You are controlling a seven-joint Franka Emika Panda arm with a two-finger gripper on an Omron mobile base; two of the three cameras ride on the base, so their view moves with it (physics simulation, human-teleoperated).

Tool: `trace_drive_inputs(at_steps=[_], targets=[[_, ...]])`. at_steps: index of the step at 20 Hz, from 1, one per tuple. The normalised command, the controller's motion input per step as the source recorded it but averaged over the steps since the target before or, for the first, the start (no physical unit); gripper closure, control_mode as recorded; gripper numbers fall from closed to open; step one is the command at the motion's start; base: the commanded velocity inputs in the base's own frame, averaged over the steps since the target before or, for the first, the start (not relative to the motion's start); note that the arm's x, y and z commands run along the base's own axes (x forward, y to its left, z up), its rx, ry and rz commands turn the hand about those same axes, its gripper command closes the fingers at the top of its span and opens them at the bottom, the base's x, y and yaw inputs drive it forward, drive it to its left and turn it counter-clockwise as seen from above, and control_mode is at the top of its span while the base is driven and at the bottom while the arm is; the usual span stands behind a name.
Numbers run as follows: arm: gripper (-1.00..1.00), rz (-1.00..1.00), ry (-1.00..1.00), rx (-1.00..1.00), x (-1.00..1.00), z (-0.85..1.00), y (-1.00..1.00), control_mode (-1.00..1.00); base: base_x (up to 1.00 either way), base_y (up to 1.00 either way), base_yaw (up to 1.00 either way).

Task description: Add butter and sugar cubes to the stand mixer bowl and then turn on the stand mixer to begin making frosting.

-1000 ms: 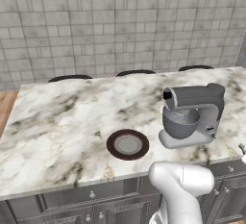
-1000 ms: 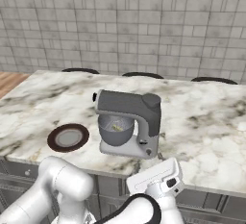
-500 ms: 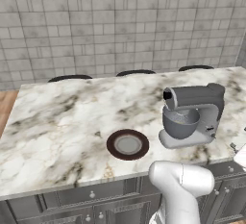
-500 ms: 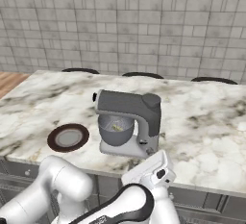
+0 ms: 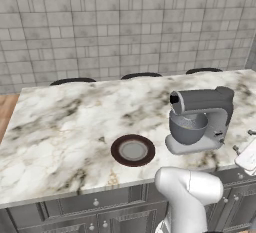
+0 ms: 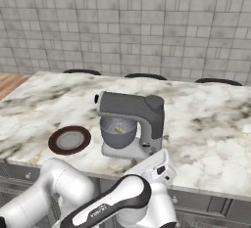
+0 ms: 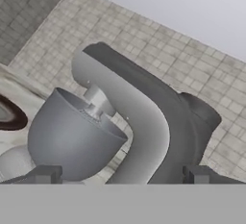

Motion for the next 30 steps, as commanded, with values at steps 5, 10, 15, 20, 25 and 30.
trace_drive_inputs(at_steps=[5,10,15,20,25,30], targets=[[-1.0,-0.08,0.13,0.0,0.22,-0.29,0.03,-1.0,0.0,0.0,0.0],[-1.0,-0.07,0.06,0.0,0.23,-0.22,0.0,-1.0,0.0,0.0,0.0],[-1.0,-0.05,0.06,0.0,0.23,-0.26,0.0,-1.0,0.0,0.0,0.0],[-1.0,-0.03,0.03,0.0,0.19,-0.25,-0.01,-1.0,0.0,0.0,0.0],[-1.0,-0.01,0.0,0.0,0.17,-0.17,-0.2,-1.0,0.0,0.0,0.0],[-1.0,0.0,0.01,0.0,0.13,-0.27,-0.22,-1.0,0.0,0.0,0.0]])
